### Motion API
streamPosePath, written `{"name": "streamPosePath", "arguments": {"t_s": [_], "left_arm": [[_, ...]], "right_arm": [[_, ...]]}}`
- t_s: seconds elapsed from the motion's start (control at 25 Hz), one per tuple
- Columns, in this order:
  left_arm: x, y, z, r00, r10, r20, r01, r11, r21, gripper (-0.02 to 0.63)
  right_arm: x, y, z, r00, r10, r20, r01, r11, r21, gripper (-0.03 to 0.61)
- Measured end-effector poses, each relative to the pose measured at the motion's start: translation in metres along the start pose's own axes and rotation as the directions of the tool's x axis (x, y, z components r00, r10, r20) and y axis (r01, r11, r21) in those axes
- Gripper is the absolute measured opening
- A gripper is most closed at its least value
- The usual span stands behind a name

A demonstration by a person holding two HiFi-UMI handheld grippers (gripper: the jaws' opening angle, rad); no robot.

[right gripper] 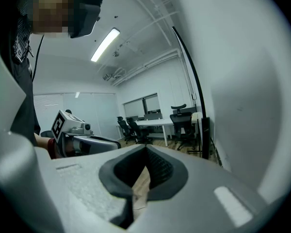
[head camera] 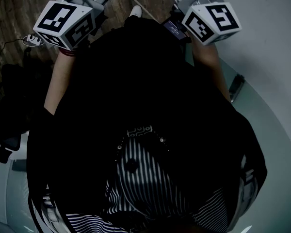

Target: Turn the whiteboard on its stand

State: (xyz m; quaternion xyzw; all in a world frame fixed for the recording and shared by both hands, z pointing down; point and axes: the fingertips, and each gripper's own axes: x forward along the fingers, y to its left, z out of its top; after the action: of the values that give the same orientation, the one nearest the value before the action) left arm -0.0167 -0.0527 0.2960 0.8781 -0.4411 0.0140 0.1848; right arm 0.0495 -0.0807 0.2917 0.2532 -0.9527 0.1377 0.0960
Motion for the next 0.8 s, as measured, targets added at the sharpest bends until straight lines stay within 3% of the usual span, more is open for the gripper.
{"name": "streamPosePath", "arguments": {"t_s": [0.12,0.48,0.64,0.8], "left_arm": [[0.027,-0.003,0.012,1.0,-0.008,-0.01,0.008,1.0,0.005,0.0],[0.086,0.019,0.031,0.998,0.067,-0.008,-0.067,0.997,-0.05,0.0],[0.095,0.028,0.037,0.997,0.077,-0.011,-0.077,0.995,-0.057,0.0],[0.108,0.04,0.038,0.999,0.044,0.006,-0.043,0.992,-0.115,0.0]], "right_arm": [[0.0,-0.029,0.01,1.0,0.015,-0.006,-0.015,1.0,0.007,0.0],[-0.002,-0.102,0.018,1.0,0.024,0.017,-0.026,0.996,0.085,0.0],[-0.004,-0.115,0.025,0.999,0.007,0.031,-0.01,0.996,0.084,0.0],[0.007,-0.122,0.022,1.0,-0.006,0.029,0.003,0.995,0.097,0.0]]}}
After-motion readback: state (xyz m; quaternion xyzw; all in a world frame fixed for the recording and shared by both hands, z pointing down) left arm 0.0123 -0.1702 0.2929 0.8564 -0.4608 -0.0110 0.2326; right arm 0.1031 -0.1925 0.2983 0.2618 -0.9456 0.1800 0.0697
